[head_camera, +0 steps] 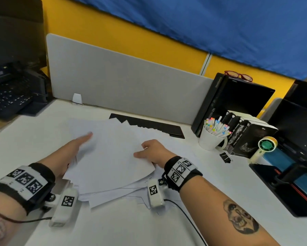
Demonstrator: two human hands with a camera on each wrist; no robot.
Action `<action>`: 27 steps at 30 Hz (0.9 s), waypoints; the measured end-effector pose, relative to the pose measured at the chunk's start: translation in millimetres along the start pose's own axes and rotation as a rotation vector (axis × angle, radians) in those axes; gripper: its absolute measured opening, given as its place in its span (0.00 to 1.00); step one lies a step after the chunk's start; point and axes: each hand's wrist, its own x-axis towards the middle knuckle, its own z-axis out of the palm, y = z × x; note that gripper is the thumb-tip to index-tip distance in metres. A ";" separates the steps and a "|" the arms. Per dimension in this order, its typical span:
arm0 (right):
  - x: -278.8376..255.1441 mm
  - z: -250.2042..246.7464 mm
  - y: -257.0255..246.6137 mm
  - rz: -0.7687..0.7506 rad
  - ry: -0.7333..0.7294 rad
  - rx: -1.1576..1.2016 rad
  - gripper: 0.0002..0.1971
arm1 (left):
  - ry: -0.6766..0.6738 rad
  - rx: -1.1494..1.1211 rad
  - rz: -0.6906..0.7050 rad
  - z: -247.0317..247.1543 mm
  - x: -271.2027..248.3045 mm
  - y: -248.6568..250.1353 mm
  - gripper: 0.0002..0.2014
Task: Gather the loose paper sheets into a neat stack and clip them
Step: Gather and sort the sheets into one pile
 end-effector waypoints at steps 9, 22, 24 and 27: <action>29.5 -74.6 31.5 0.187 0.153 -0.249 0.46 | 0.023 0.162 -0.067 -5.1 13.5 -9.3 0.19; 9.8 -102.1 25.8 0.295 -0.042 -0.805 0.49 | 0.013 0.149 -0.066 -2.4 7.6 -5.0 0.15; 6.9 -103.2 21.5 0.280 -0.052 -0.860 0.44 | 0.010 0.149 -0.069 -3.4 8.3 -6.0 0.16; 3.0 -108.1 7.2 0.266 0.023 -0.954 0.36 | 0.024 0.164 -0.071 -4.2 8.9 -7.0 0.18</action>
